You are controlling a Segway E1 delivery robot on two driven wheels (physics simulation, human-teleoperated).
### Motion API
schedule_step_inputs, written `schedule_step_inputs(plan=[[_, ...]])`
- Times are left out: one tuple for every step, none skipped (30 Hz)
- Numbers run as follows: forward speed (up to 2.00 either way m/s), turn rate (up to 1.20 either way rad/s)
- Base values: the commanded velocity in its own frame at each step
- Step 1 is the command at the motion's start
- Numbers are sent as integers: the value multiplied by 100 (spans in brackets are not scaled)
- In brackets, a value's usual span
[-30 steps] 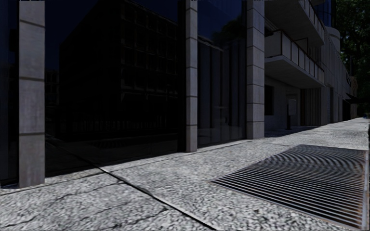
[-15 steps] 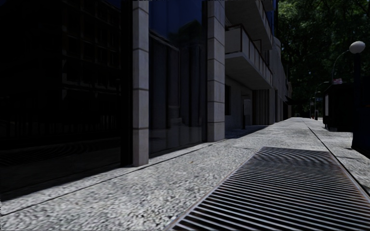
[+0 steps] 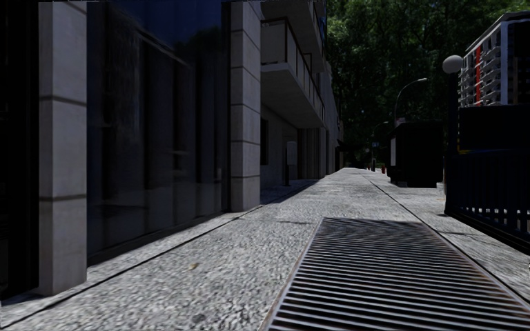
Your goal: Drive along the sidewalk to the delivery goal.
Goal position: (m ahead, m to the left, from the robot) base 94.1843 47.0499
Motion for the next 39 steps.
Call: schedule_step_inputs(plan=[[200, -59], [200, -59], [200, -59], [200, -59], [200, -59], [200, -59], [200, -59], [200, -59], [200, -59], [200, -59], [200, -59], [200, -59], [200, -59], [200, -59], [200, -59], [200, -59], [200, -59], [200, -59], [200, -59], [200, -50], [200, 0], [200, 0], [200, 0], [200, 0], [200, 0], [200, 0], [200, 0], [200, 0], [200, 0], [200, 0], [200, 0], [200, 0], [200, 0], [200, 0], [200, 0], [200, 0], [200, 0], [200, 0], [200, 0]])
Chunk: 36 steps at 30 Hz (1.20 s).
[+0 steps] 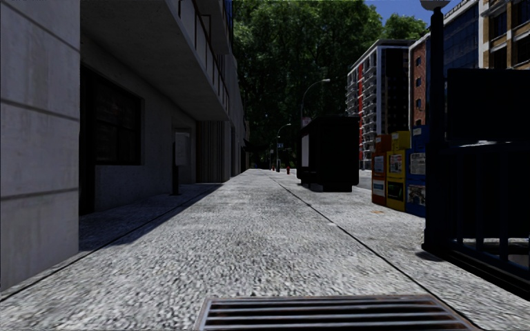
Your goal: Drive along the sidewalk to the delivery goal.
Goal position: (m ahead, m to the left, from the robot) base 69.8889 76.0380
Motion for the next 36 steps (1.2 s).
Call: schedule_step_inputs(plan=[[200, 0], [200, 0], [200, 0], [200, 0], [200, 0], [200, 0], [200, 0], [200, 0], [200, 0], [200, 0], [200, 0], [200, 0], [200, 0], [200, 0], [200, 0], [200, 0], [200, 0], [200, 0], [200, 0], [200, 0], [200, 0], [200, 0], [200, 0], [200, 0], [200, 0], [200, 0], [200, 0], [200, 0], [200, 0], [200, 0], [200, 0], [200, 0], [200, 0], [200, 0], [200, 0], [200, 0]])
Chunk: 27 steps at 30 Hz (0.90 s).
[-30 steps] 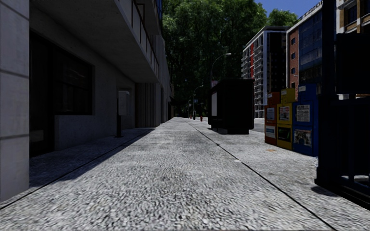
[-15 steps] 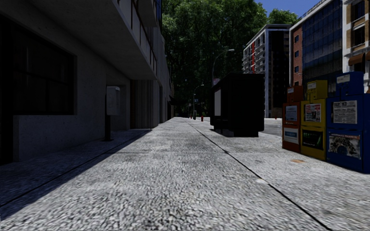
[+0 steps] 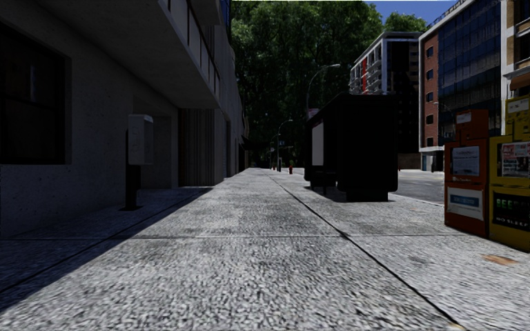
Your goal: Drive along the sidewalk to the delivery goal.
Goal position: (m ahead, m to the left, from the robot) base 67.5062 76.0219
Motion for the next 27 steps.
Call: schedule_step_inputs(plan=[[200, 0], [200, 0], [200, 0], [200, 0], [200, 0], [200, 0], [200, 0], [200, 0], [200, 0], [200, 0], [200, 0], [200, 0], [200, 0], [200, 0], [200, 0], [200, 0], [200, 0], [200, 0], [200, 0], [200, 0], [200, 0], [200, 0], [200, 0], [200, 0], [200, 0], [200, 0], [200, 0]])
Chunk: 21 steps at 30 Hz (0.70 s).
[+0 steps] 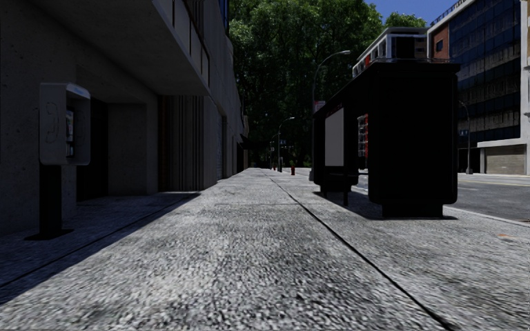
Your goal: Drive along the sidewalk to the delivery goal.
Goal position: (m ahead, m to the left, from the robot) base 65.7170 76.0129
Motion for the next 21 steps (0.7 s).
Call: schedule_step_inputs(plan=[[200, 0], [200, 0], [200, 0], [200, 0], [200, 0], [200, 0], [200, 0], [200, 0], [200, 0], [200, 0], [200, 0], [200, 0], [200, 0], [200, 0], [200, 0], [200, 0], [200, 0], [200, 0], [200, 0], [200, 0], [200, 0]])
